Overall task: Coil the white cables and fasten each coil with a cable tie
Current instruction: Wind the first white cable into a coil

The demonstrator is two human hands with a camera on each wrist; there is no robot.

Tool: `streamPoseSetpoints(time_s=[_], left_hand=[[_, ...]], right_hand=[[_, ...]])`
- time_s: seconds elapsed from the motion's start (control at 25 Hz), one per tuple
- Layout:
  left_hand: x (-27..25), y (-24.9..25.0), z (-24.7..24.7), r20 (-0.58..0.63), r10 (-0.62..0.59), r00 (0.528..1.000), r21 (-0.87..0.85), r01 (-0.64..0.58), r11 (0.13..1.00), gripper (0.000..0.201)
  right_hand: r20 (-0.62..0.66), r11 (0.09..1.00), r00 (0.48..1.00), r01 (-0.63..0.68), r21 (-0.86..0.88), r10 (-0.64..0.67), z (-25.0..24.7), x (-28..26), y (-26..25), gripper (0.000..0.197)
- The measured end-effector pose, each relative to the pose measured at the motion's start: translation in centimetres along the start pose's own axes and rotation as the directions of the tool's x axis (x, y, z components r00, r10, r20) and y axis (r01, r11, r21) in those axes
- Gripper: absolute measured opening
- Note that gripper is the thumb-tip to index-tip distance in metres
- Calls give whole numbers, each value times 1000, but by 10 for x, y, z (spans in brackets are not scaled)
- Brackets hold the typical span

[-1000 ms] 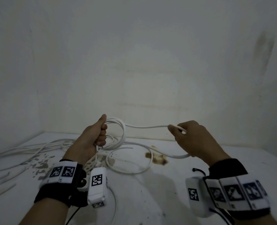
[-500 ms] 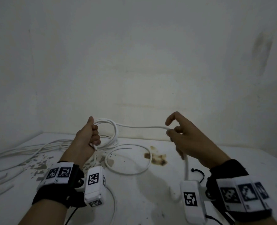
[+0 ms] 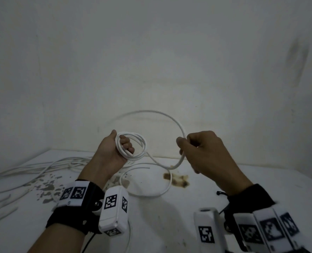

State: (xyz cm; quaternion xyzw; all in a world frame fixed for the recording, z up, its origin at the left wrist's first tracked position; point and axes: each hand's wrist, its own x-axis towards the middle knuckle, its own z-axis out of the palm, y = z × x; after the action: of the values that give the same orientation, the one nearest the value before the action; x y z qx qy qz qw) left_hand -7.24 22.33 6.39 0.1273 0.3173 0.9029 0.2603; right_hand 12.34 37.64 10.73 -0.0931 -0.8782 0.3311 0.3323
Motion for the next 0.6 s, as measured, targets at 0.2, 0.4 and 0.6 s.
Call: streamPoseSetpoints(time_s=[0.2,0.4,0.6], left_hand=[[-3,-18,12,43,-30,999,230,20,973,52],[-19,-42,37,111,-141,984,529,62,846,64],[-32,-52,52,147,-203,968,565,86,821,42]], right_hand=[[351,756,934,-276,593,65,17,-8,-21,30],[388,498,909,-408,765,149,31,-5,-17,26],[227,443,936,-329,834,268,26,4,-3,21]])
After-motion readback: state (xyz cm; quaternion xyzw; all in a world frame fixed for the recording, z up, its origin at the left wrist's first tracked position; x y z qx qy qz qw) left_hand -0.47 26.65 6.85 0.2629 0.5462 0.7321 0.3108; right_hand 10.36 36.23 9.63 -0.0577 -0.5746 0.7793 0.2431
